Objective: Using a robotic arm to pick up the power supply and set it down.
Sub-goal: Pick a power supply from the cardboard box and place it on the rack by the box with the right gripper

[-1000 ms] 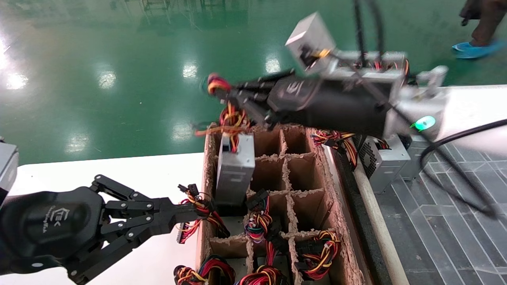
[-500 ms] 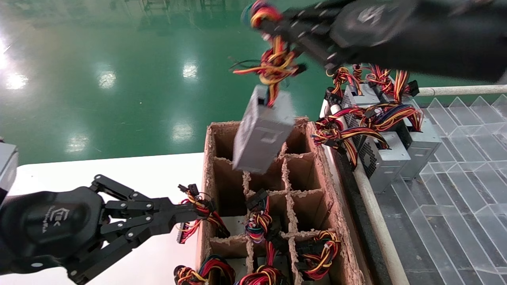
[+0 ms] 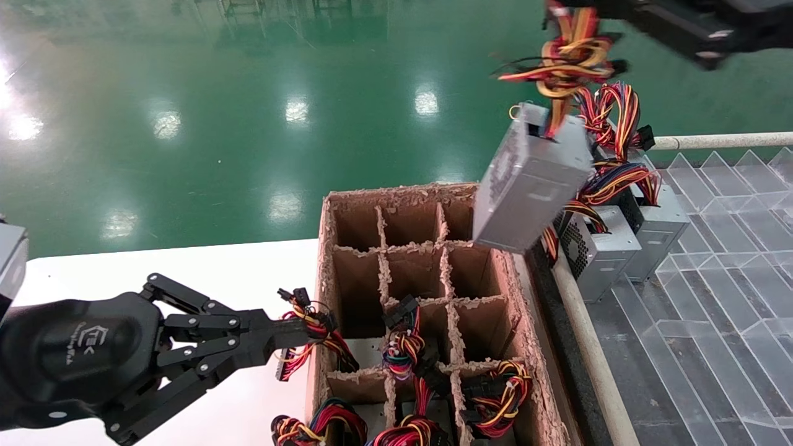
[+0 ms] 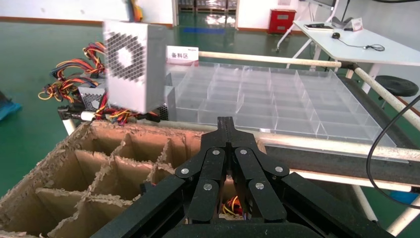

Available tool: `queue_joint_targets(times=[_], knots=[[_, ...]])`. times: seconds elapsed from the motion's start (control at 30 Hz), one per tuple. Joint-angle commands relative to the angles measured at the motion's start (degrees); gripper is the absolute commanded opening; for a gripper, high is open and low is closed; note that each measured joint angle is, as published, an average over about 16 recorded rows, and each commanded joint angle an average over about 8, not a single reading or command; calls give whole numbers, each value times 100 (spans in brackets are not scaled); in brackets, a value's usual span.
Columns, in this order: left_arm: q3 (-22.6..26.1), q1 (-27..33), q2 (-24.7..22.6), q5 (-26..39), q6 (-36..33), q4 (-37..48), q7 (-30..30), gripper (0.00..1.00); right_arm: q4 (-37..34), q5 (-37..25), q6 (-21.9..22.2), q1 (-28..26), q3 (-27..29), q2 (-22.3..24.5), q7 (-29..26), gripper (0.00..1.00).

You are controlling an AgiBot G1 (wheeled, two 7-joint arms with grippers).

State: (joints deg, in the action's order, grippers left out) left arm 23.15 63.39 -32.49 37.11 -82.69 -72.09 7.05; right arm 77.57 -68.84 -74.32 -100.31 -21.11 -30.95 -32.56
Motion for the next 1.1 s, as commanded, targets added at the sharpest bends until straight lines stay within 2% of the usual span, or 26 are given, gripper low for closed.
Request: queue_joint_targets(times=[0.03, 0.4, 0.6, 0.8, 1.1], knots=[[0, 0, 0, 0, 0, 0, 0, 0, 9, 27, -155, -109, 49, 193, -28, 0], [0, 0, 0, 0, 0, 0, 0, 0, 42, 228, -911, -282, 131, 982, -267, 0], [0, 0, 0, 0, 0, 0, 0, 0, 42, 231, -1159, -258, 91, 1302, -316, 0], [0, 0, 0, 0, 0, 0, 0, 0, 34, 93, -1106, -126, 16, 1510, -318, 0], [1, 0, 0, 0, 0, 0, 0, 0, 17, -114, -756, 264, -95, 1679, -323, 0]])
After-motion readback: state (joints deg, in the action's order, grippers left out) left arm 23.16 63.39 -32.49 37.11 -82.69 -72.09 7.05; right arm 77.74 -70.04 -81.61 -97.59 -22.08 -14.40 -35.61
